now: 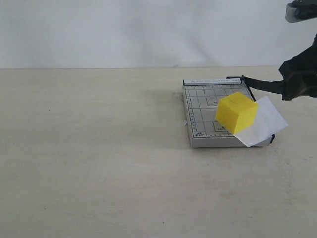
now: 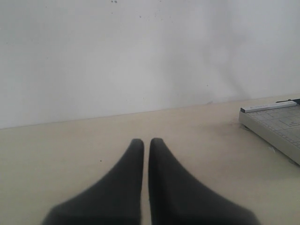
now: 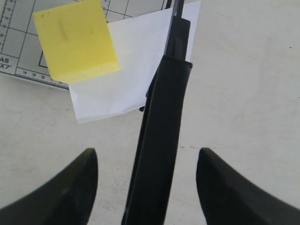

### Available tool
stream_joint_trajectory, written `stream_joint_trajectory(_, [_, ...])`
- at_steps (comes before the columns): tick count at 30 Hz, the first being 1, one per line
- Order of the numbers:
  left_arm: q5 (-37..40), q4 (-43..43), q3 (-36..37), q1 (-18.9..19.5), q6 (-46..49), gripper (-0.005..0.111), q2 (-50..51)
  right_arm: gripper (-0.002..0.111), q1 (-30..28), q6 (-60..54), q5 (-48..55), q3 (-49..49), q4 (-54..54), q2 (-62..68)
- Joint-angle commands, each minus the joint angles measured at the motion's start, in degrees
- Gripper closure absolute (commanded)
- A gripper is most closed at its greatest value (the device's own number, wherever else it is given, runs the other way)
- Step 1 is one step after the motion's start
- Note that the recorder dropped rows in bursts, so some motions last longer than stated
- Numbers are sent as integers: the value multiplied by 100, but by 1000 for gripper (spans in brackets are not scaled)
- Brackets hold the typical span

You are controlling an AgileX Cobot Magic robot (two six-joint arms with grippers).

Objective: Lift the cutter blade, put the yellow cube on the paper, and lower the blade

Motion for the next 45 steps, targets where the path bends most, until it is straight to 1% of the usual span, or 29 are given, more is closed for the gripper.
stream_joint_trajectory(1, [3, -47, 22, 4, 15, 102, -20, 50, 7, -49, -42, -41, -36, 78])
stream_joint_trajectory(10, [3, -47, 22, 4, 15, 102, -20, 52, 7, -49, -39, -41, -20, 93])
stream_joint_trajectory(11, [3, -47, 22, 4, 15, 102, -20, 54, 7, -49, -39, -41, 3, 93])
stream_joint_trajectory(15, [3, -47, 22, 4, 15, 102, -20, 73, 7, -49, -39, -17, 60, 93])
stream_joint_trajectory(17, [3, -47, 22, 4, 15, 102, -20, 78, 7, -49, -39, -17, 71, 93])
stream_joint_trajectory(27, [3, -47, 22, 4, 15, 102, -20, 79, 7, 35, 52, 10, 163, 93])
stream_joint_trajectory(31, [3, -47, 22, 4, 15, 102, -20, 79, 7, 35, -138, 497, 175, 93])
stream_joint_trajectory(38, [3, -47, 22, 4, 15, 102, -20, 79, 7, 35, -1205, 1980, 184, 93])
stream_joint_trajectory(45, [3, -47, 22, 4, 15, 102, -20, 79, 7, 35, -2096, 3034, 242, 93])
